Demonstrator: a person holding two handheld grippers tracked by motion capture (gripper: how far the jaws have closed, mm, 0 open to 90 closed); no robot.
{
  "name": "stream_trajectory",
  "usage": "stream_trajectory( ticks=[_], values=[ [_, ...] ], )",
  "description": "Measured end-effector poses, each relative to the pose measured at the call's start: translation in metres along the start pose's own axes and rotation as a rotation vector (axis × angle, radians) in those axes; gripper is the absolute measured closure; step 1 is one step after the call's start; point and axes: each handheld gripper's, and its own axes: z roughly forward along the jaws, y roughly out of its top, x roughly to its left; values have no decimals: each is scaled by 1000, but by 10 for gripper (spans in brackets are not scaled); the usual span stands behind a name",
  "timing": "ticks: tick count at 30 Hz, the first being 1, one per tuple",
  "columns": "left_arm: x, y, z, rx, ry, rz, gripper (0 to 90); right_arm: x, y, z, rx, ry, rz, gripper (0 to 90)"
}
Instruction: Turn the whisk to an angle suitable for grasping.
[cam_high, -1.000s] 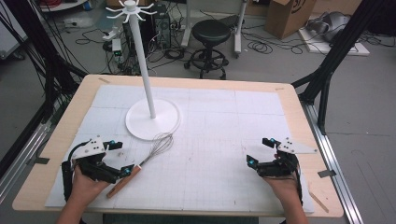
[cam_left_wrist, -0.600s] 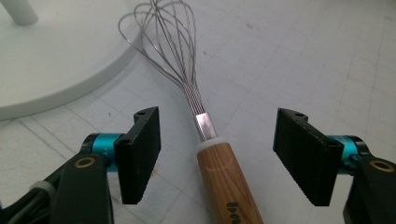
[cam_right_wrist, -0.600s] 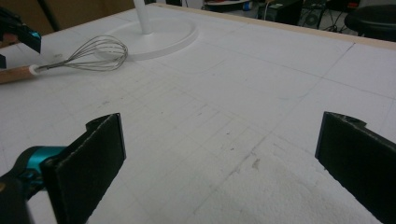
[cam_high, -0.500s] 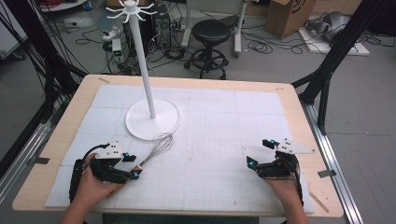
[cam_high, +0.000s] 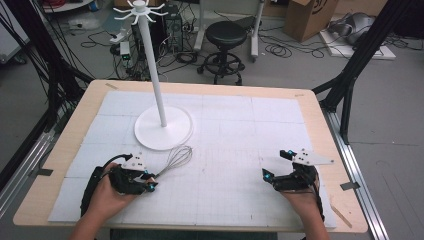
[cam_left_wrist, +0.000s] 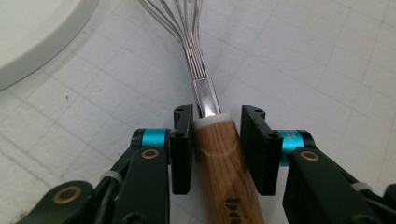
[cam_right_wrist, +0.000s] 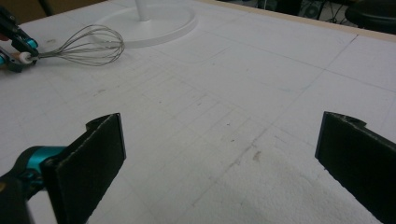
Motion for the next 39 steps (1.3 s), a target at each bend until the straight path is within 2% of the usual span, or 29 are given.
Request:
stream_trajectory(
  ticks=[4,7,10,11,17,19,20,23,29,33,36,39],
  values=[
    [7,8,6,13,-33,-19,677,0,0,-1,-1,0,5,7],
    [12,15,12,5,-54,-19,684,-2,0,-1,-12,0,5,8],
    [13,23,17,20,-60,-5,687,-3,0,0,-16,0,6,7],
    [14,26,18,32,-58,14,687,-3,0,0,-16,0,6,7],
    [10,49,36,45,-75,65,689,-4,0,1,-19,1,9,8],
    [8,57,42,24,-95,65,689,-4,0,1,-17,0,9,8],
    [7,63,46,25,-111,75,690,-5,0,1,-16,-2,6,8],
    [3,74,55,34,-121,97,690,-4,0,1,-16,1,9,8],
    [-4,100,72,19,-163,130,690,-5,0,0,-14,1,9,8],
    [-11,119,89,29,-186,158,690,-5,0,-1,-15,-2,10,8],
    [-18,133,103,41,-197,195,690,-5,0,-1,-11,-3,9,8],
    [-22,142,115,51,-191,211,690,-5,-1,-2,-8,-4,15,8]
  ],
)
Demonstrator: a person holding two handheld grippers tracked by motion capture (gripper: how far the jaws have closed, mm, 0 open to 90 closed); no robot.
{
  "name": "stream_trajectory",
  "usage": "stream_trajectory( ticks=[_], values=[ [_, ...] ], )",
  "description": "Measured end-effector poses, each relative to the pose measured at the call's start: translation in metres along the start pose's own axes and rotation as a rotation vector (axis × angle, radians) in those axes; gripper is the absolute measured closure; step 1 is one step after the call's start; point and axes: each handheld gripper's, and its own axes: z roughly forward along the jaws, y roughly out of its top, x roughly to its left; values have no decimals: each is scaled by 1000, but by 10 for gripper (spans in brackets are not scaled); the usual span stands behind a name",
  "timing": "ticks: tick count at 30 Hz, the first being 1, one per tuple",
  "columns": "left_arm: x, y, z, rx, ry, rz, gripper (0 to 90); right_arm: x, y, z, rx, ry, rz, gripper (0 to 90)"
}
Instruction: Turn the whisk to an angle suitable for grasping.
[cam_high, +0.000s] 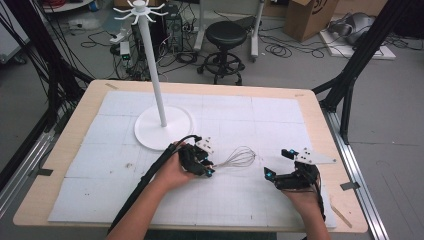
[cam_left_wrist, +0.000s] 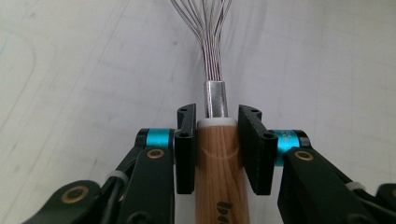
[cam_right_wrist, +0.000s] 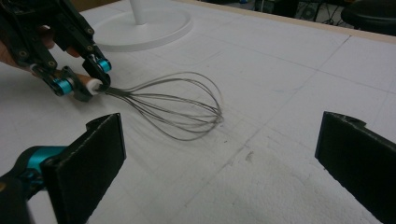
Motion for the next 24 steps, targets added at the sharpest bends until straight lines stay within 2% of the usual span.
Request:
stream_trajectory(
  ticks=[5,6,7,8,10,11,14,19,24],
  values=[
    [1,2,5,2,21,26,680,0,-1,-1,5,-1,-3,8],
    [0,2,4,-2,24,23,647,0,-1,-1,6,-3,-5,8],
    [1,1,3,-10,31,19,549,-1,-2,-1,5,-3,-6,8],
    [1,1,0,-16,28,4,496,-1,-2,-1,8,-3,-3,8],
    [2,0,-7,-45,-1,-15,474,-2,-3,-2,5,-7,-6,8],
    [1,-2,-11,-64,-2,-23,427,-2,-3,-3,4,-6,-4,8],
    [0,-8,-29,-123,-8,-43,389,-1,-3,-4,2,-10,-4,8],
    [-10,-35,-70,-233,36,-53,294,-1,-4,-4,12,-9,-4,8],
    [-10,-77,-104,-361,73,-105,265,0,-4,-4,20,-10,-7,8]
  ],
)
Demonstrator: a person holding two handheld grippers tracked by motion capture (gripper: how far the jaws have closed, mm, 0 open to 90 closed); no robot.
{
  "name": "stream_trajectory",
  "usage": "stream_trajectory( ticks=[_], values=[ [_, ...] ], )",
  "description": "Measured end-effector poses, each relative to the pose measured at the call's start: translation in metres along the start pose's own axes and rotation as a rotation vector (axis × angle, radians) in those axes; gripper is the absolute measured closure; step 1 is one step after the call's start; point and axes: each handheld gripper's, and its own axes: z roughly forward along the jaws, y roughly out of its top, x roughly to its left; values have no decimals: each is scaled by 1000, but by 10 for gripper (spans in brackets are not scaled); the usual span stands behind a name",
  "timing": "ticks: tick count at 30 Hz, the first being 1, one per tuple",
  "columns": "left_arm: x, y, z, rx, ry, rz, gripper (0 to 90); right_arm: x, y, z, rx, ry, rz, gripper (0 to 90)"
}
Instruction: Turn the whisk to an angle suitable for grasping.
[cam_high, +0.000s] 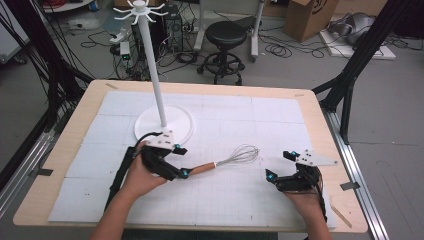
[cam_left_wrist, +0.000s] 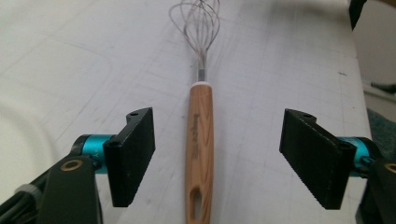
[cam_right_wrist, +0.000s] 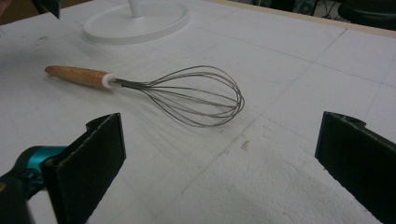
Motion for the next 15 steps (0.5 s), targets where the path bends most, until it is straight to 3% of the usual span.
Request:
stream_trajectory(
  ticks=[3,13,15],
  values=[
    [6,-9,-13,-19,42,-31,222,-1,1,2,-3,1,-1,8],
    [6,-27,-29,-77,28,-57,115,-2,2,6,0,7,3,8],
    [8,-32,-33,-110,28,-60,88,-1,2,6,8,7,5,8]
  ],
)
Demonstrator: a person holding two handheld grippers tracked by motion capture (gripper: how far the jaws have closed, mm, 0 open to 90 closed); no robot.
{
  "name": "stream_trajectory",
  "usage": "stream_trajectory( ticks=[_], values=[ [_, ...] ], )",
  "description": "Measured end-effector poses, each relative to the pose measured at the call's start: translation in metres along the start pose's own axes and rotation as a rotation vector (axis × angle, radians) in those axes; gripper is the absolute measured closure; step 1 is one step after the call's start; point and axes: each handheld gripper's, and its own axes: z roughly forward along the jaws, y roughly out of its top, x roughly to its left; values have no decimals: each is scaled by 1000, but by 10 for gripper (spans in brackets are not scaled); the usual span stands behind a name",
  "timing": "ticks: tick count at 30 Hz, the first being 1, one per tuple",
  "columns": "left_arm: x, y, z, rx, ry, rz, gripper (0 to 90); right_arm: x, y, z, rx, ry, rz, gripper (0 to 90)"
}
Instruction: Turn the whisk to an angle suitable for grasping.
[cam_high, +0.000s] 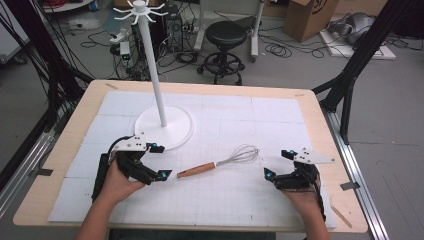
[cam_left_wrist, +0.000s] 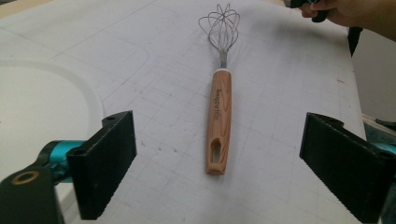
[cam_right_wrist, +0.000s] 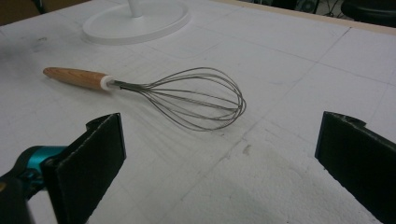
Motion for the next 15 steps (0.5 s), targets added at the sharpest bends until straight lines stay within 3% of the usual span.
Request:
stream_trajectory(
  ticks=[6,9,15],
  values=[
    [10,-9,-9,-31,6,-50,67,-2,0,0,-15,-5,5,8],
    [13,-10,-13,-51,35,-62,17,-5,0,3,-3,-3,14,8],
    [16,-12,-20,-84,69,-79,16,-2,0,2,-10,-5,6,8]
  ],
)
